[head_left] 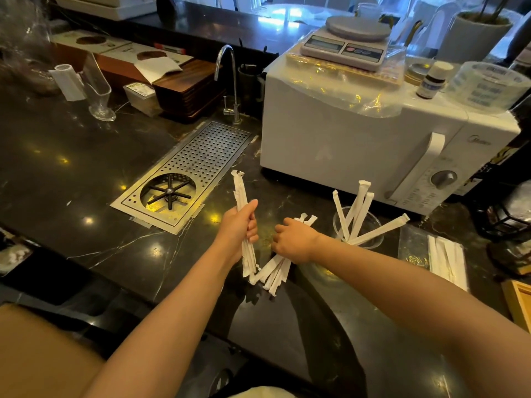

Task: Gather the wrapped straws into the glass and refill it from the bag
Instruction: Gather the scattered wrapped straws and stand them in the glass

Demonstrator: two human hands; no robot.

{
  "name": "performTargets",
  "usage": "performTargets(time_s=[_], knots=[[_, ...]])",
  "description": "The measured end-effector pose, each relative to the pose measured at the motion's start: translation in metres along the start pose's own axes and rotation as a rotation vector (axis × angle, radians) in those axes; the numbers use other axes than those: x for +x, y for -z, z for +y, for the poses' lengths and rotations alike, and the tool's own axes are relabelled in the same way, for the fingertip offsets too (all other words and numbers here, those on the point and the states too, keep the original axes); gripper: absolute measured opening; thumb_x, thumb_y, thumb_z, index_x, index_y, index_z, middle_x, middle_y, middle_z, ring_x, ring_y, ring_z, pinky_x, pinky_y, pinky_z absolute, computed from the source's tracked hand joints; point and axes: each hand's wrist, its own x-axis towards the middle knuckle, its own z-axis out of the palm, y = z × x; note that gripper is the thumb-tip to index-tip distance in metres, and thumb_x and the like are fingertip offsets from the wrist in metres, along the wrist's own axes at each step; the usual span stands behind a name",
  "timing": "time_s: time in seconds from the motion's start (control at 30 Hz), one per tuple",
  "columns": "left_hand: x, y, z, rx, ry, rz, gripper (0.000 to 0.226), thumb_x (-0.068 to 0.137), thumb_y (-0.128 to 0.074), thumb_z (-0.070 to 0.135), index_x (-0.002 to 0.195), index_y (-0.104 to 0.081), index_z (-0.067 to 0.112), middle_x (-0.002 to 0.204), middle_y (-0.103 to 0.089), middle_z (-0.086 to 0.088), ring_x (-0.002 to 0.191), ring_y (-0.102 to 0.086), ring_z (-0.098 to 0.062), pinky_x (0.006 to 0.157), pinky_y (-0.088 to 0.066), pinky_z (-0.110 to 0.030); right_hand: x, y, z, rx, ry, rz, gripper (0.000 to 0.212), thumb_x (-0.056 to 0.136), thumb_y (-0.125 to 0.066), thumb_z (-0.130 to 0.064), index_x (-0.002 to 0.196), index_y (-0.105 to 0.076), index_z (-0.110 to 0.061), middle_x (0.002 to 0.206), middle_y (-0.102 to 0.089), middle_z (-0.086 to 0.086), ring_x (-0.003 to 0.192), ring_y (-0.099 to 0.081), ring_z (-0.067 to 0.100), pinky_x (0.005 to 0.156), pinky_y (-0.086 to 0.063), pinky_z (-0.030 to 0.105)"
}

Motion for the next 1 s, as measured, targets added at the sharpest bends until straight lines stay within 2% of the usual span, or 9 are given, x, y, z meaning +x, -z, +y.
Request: performTargets(time_s=[0.17,0.27,0.5,0.63,0.77,0.87,0.93,1.0], knots=[[0.000,0.002,0.000,0.013,0.003,-0.012,0.036,0.089,-0.049,0.025,0.057,-0.037,0.015,0.031,-0.033,0.007,0.030,-0.029,-0.005,0.032,-0.026,-0.016,-0.001,0.002,-0.004,-0.033,0.048,-0.074,0.024,0.089,-0.052,-0.013,0.111,-0.059,-0.006,0.109,-0.064,0.012,0.105,-0.054,0.029,0.079,-0.045,0.035],[0.000,0.004,0.000,0.020,0.002,-0.017,0.036,0.089,-0.049,0.026,0.057,-0.038,0.016,0.032,-0.034,0.008,0.030,-0.030,-0.005,0.032,-0.027,-0.016,-0.003,0.005,-0.007,0.008,0.029,-0.116,0.022,0.089,-0.051,-0.009,0.109,-0.059,-0.004,0.109,-0.065,0.014,0.100,-0.061,0.032,0.080,-0.051,0.039],[0.001,0.009,0.002,0.028,-0.006,-0.021,0.035,0.089,-0.049,0.027,0.057,-0.038,0.016,0.033,-0.034,0.008,0.031,-0.030,-0.005,0.033,-0.028,-0.016,-0.007,0.002,-0.005,0.041,0.036,-0.108,0.024,0.088,-0.050,-0.005,0.110,-0.059,-0.004,0.111,-0.063,0.016,0.100,-0.061,0.034,0.077,-0.050,0.039],[0.003,0.014,0.003,0.046,-0.009,-0.016,0.035,0.089,-0.049,0.027,0.058,-0.039,0.015,0.033,-0.035,0.007,0.031,-0.031,-0.005,0.033,-0.029,-0.016,-0.011,0.000,0.000,0.159,0.003,-0.091,0.027,0.088,-0.048,-0.004,0.114,-0.056,-0.002,0.112,-0.061,0.017,0.100,-0.060,0.033,0.079,-0.050,0.039],[0.006,0.018,0.002,0.074,-0.005,-0.017,0.035,0.089,-0.049,0.027,0.058,-0.039,0.015,0.035,-0.035,0.008,0.032,-0.031,-0.006,0.035,-0.029,-0.017,-0.015,0.004,0.007,0.382,-0.105,-0.077,0.027,0.088,-0.049,-0.006,0.114,-0.053,-0.001,0.113,-0.058,0.018,0.100,-0.058,0.032,0.080,-0.048,0.038],[0.010,0.021,0.002,0.088,-0.013,-0.024,0.034,0.089,-0.050,0.026,0.059,-0.039,0.015,0.039,-0.033,0.006,0.033,-0.030,-0.007,0.035,-0.029,-0.017,-0.020,0.009,0.016,0.603,-0.202,-0.017,0.020,0.085,-0.052,-0.008,0.104,-0.057,-0.004,0.108,-0.059,0.015,0.097,-0.058,0.028,0.074,-0.042,0.029],[0.012,0.021,0.003,0.091,-0.022,-0.033,0.032,0.088,-0.051,0.026,0.060,-0.039,0.016,0.041,-0.033,0.006,0.034,-0.030,-0.006,0.035,-0.029,-0.016,-0.023,0.014,0.023,0.733,-0.274,0.055,0.006,0.083,-0.055,-0.008,0.079,-0.056,-0.013,0.091,-0.057,0.010,0.087,-0.055,0.025,0.070,-0.039,0.027],[0.014,0.020,0.003,0.095,-0.037,-0.040,0.031,0.087,-0.052,0.026,0.061,-0.039,0.017,0.042,-0.032,0.006,0.035,-0.030,-0.006,0.035,-0.029,-0.016,-0.026,0.019,0.028,0.877,-0.360,0.133,0.033,0.081,-0.058,-0.008,0.060,-0.039,-0.025,0.072,-0.047,-0.001,0.076,-0.049,0.020,0.064,-0.037,0.025]])
